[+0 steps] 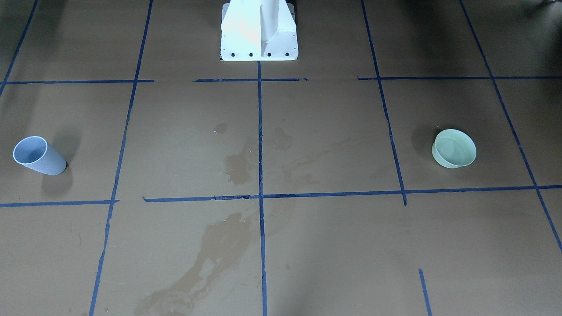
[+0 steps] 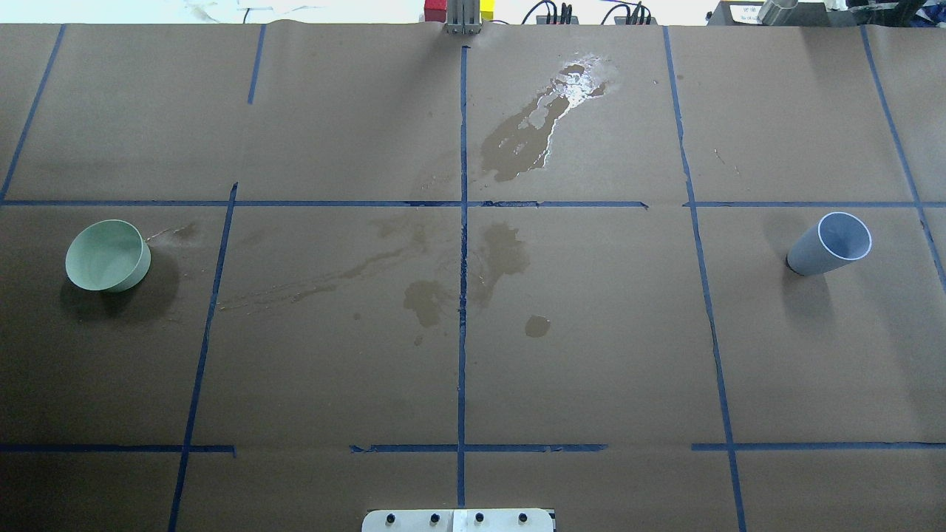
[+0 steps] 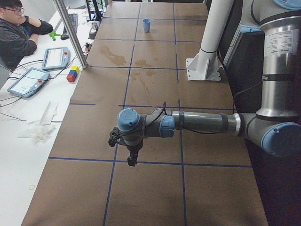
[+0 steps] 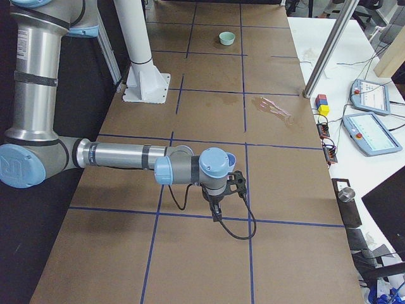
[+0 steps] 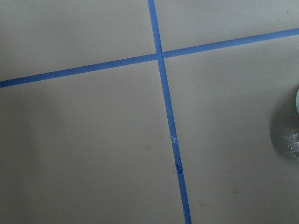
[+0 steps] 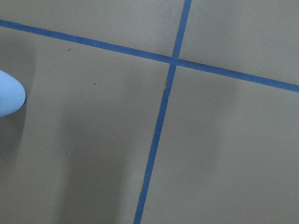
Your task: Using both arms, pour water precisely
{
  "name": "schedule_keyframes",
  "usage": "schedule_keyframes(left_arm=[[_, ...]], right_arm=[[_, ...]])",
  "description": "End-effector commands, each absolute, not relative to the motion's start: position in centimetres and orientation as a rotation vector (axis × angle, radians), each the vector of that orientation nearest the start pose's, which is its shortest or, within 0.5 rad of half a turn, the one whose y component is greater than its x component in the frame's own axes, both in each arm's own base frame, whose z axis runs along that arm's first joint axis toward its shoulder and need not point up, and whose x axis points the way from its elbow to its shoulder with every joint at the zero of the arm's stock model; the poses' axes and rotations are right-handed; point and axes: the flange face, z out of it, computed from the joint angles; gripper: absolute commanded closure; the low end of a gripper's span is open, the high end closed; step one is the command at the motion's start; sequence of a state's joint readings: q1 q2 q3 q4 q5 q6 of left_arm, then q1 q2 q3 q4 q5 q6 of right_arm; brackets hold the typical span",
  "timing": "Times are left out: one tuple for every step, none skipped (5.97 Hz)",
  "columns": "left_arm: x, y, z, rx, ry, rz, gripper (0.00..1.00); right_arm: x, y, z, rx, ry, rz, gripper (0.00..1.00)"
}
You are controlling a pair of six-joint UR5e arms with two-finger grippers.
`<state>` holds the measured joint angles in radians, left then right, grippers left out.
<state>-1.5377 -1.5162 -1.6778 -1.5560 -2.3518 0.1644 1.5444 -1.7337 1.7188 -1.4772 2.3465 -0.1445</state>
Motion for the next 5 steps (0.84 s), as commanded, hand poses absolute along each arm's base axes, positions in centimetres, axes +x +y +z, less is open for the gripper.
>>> schedule_keyframes(left_arm=[[-4.4,-49.1,61.6,0.171,0.778,0.245,0.00],[-4.3,-49.3,60.2,0.203,0.779,0.259,0.00],[-2.3,-49.6,60.3,0.186,0.790,0.248,0.00],[1.9,-49.8,59.5,0.172,0.816,0.157,0.00],[6.3,-48.9,59.9,0.175,0.861,0.075,0.00]], right_arm=[[5.1,-43.4,64.7,0.128,-0.769,-0.198,0.00],[5.0,-43.5,64.7,0.127,-0.770,-0.200,0.00],[5.0,-43.5,64.7,0.128,-0.769,-0.200,0.00],[5.0,-43.5,64.7,0.128,-0.770,-0.202,0.00],[5.0,-43.5,64.7,0.128,-0.770,-0.202,0.00]])
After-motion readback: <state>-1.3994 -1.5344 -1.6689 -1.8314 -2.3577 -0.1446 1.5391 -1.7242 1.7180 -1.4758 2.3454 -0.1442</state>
